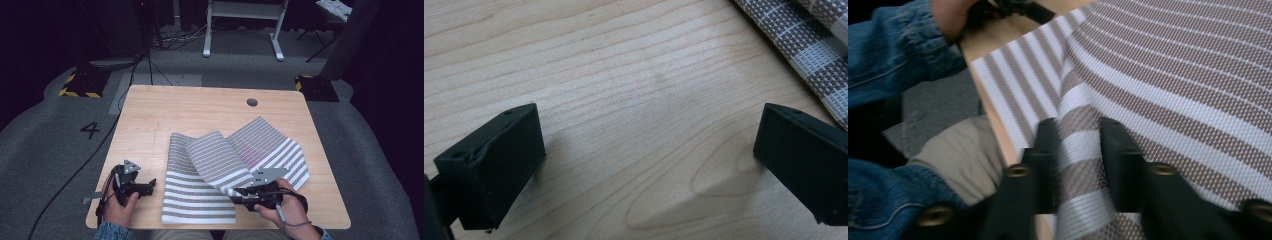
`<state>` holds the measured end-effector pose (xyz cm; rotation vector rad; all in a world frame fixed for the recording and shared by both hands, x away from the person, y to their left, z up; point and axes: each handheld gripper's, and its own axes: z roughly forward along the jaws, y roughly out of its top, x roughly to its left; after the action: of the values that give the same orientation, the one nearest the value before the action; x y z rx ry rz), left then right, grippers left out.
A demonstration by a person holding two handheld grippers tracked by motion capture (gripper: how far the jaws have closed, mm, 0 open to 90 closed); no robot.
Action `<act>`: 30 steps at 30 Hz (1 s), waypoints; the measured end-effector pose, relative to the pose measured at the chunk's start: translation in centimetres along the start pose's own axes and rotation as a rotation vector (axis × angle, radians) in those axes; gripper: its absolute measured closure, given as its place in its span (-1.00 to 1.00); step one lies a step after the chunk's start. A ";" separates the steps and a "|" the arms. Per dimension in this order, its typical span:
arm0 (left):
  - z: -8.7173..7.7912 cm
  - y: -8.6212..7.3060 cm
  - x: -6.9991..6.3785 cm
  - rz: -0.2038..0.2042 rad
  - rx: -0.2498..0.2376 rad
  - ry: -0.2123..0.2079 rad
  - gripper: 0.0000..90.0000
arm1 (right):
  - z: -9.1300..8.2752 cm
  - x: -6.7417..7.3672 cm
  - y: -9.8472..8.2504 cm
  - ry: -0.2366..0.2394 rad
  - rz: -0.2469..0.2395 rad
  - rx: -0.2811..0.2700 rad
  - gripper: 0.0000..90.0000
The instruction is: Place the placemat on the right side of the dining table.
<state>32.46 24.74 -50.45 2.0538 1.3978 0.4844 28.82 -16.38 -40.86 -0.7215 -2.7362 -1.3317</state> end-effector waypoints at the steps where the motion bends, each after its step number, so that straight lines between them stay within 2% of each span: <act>1: 0.0 0.0 0.0 0.000 0.000 -0.002 -1.00 | 0.1 0.1 0.0 0.020 0.001 -0.019 0.00; 2: 0.0 0.0 0.0 0.000 0.000 -0.002 -1.00 | 0.1 0.1 0.0 0.020 0.001 -0.019 0.00; 3: 0.0 0.0 0.0 0.000 0.001 0.000 -1.00 | 0.1 0.2 0.2 0.065 -0.010 -0.053 -0.20; 4: 0.0 0.0 0.0 0.000 0.001 0.000 -1.00 | 0.1 0.2 0.2 0.065 -0.010 -0.053 -0.20; 5: 0.0 0.0 0.0 0.000 0.001 0.000 -1.00 | -0.4 0.1 0.6 0.072 -0.006 -0.082 -0.22; 6: 0.0 0.0 0.0 0.000 0.000 -0.002 -1.00 | -0.4 0.1 0.6 0.072 -0.006 -0.082 -0.22; 8: 0.0 0.0 0.0 0.000 0.001 0.000 -1.00 | -1.4 -0.5 1.1 0.029 0.009 -0.121 -0.20; 9: 0.0 0.0 0.0 0.000 0.001 0.000 -1.00 | -1.4 -0.5 1.1 0.029 0.009 -0.121 -0.20; 10: 0.0 0.0 0.0 0.000 0.001 0.000 -1.00 | -2.0 -1.1 1.3 -0.025 0.024 -0.131 -0.18; 11: 0.0 0.0 0.0 0.000 0.001 0.000 -1.00 | -2.0 -1.1 1.3 -0.025 0.024 -0.131 -0.18; 13: 0.0 0.0 0.0 0.000 0.001 0.000 -1.00 | -2.7 -2.0 1.3 -0.073 0.057 -0.147 -0.17; 14: 0.0 0.0 0.0 0.000 0.001 0.000 -1.00 | -3.3 -2.9 1.1 -0.132 0.076 -0.155 -0.17; 15: 0.0 0.0 0.0 0.000 0.001 0.000 -1.00 | -3.6 -3.4 1.1 -0.158 0.085 -0.156 -0.17; 16: 0.0 0.0 0.0 0.000 0.001 0.000 -1.00 | -4.0 -3.9 1.0 -0.179 0.099 -0.158 -0.17; 17: 0.0 0.0 0.0 0.000 0.001 0.000 -1.00 | -4.0 -3.9 1.0 -0.179 0.099 -0.158 -0.17; 18: 0.0 0.0 0.0 0.000 0.001 0.000 -1.00 | -4.7 -4.9 0.8 -0.215 0.114 -0.162 -0.18; 19: 0.0 0.0 0.0 0.000 0.001 0.000 -1.00 | -5.1 -5.3 0.8 -0.236 0.131 -0.166 -0.19; 20: 0.0 0.0 0.0 -0.001 0.001 0.000 -1.00 | -5.1 -5.3 0.8 -0.236 0.131 -0.166 -0.19; 21: 0.0 0.0 0.0 0.000 0.001 0.000 -1.00 | -5.8 -6.3 0.6 -0.275 0.153 -0.168 -0.20; 22: 0.0 0.0 0.0 0.000 0.001 0.000 -1.00 | -5.8 -6.3 0.6 -0.275 0.153 -0.168 -0.20; 23: 0.0 0.0 0.0 0.000 0.001 0.000 -1.00 | -6.1 -6.8 0.5 -0.298 0.161 -0.169 -0.20; 25: 0.0 0.0 0.0 0.000 0.001 0.000 -1.00 | -6.6 -7.8 0.3 -0.342 0.179 -0.159 -0.21; 26: 0.0 0.0 0.0 0.000 0.001 0.000 -1.00 | -7.0 -8.8 -0.2 -0.374 0.199 -0.154 -0.24; 27: 0.0 0.0 0.0 0.000 0.000 -0.002 -1.00 | -7.0 -8.8 -0.2 -0.374 0.199 -0.154 -0.24; 29: 0.0 0.0 0.0 0.000 0.001 0.000 -1.00 | -7.3 -9.9 -0.8 -0.404 0.230 -0.141 -0.27; 30: 0.0 0.0 0.0 0.000 0.001 -0.001 -1.00 | -7.5 -10.8 -1.5 -0.443 0.251 -0.124 -0.28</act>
<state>32.45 24.74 -50.45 2.0546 1.3981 0.4832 36.46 -27.03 -39.45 -1.4748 -2.7495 -1.4353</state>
